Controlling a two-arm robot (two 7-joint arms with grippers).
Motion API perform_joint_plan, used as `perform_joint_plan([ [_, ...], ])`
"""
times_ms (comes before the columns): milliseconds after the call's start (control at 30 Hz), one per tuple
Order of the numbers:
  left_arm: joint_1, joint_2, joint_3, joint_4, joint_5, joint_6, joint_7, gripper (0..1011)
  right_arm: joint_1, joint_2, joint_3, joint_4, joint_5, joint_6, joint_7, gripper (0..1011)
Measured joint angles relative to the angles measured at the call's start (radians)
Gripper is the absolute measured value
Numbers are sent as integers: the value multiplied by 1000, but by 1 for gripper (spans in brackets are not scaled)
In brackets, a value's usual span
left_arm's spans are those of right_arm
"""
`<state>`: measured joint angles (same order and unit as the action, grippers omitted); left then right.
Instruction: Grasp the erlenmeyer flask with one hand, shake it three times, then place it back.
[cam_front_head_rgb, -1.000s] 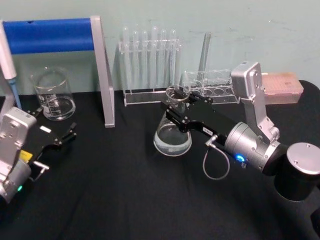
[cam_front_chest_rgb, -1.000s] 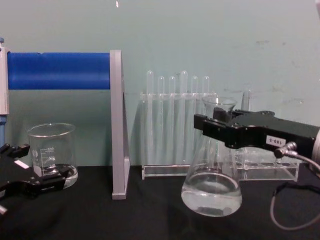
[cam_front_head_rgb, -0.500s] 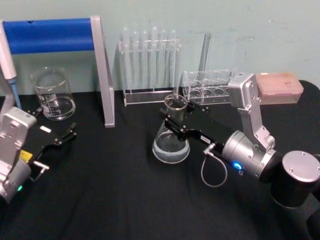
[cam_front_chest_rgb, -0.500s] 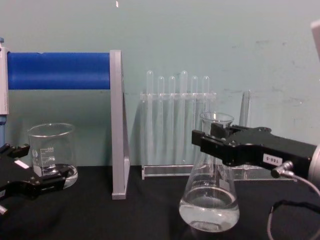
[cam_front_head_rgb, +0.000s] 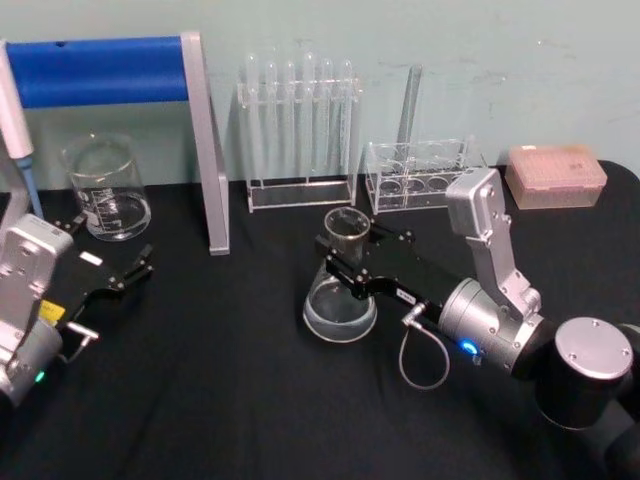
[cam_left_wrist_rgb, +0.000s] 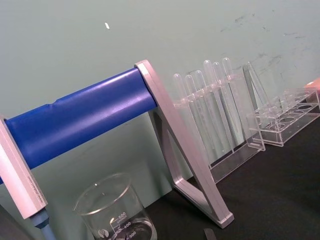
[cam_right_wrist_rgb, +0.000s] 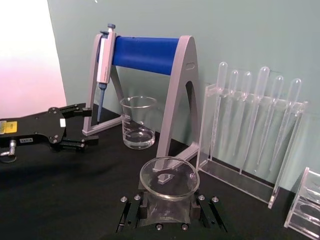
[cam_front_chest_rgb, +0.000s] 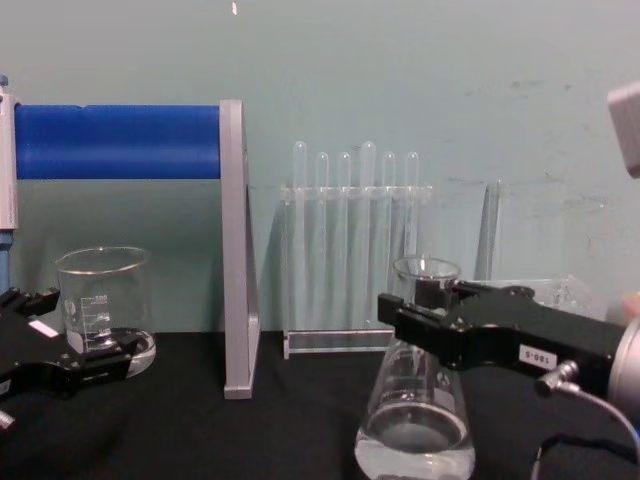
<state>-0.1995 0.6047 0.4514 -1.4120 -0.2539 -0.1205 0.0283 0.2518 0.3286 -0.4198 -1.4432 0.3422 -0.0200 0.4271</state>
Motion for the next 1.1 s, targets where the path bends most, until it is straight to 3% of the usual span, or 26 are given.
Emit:
perform_joint_plan([
  [1100,0,0,0,0,0,0,0,1001,0,-16,-8,51,-25,-8,7,449],
])
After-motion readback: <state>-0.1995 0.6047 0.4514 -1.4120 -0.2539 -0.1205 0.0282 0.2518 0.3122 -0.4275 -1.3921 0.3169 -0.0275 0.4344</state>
